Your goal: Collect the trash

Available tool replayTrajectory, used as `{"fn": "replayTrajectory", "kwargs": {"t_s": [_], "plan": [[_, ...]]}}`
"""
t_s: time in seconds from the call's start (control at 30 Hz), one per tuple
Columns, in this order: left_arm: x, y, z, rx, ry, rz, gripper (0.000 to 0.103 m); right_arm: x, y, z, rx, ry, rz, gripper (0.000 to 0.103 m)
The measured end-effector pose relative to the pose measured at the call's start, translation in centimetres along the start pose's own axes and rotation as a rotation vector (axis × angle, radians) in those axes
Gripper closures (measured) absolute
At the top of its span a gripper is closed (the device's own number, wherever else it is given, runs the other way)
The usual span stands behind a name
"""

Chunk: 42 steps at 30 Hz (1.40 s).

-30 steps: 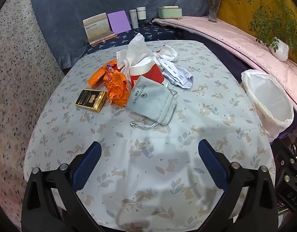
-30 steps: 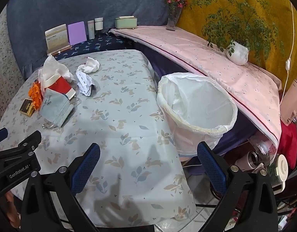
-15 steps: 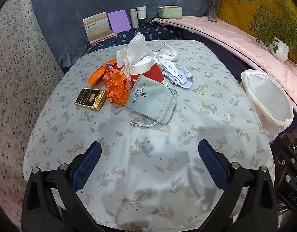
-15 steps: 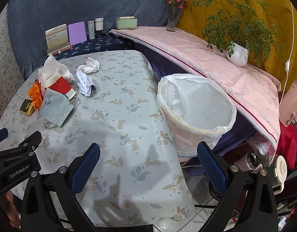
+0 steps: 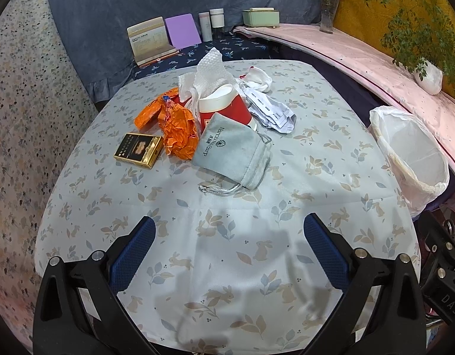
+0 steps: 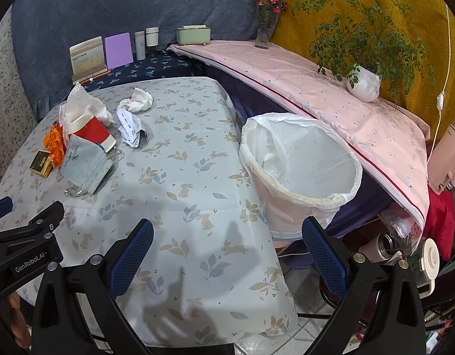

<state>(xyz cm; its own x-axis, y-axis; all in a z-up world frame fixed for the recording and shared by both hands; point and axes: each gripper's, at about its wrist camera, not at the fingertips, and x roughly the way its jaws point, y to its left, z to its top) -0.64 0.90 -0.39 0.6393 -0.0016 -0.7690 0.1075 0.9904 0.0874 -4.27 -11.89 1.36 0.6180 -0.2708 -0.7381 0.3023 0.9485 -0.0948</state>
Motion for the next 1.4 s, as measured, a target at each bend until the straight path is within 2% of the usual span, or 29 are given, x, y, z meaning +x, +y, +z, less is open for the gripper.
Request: {"fn": "replayTrajectory", "kwargs": {"t_s": [0.93, 1.4], "plan": [[-0.15, -0.39, 0.52, 0.008, 0.009, 0.009, 0.007, -0.1, -0.22, 0.16, -0.001, -0.011, -0.005, 0.007], [-0.38, -0.76, 0.71, 0.026, 0.001, -0.021, 0.007, -0.17, -0.45, 0.37, 0.005, -0.018, -0.011, 0.007]]}}
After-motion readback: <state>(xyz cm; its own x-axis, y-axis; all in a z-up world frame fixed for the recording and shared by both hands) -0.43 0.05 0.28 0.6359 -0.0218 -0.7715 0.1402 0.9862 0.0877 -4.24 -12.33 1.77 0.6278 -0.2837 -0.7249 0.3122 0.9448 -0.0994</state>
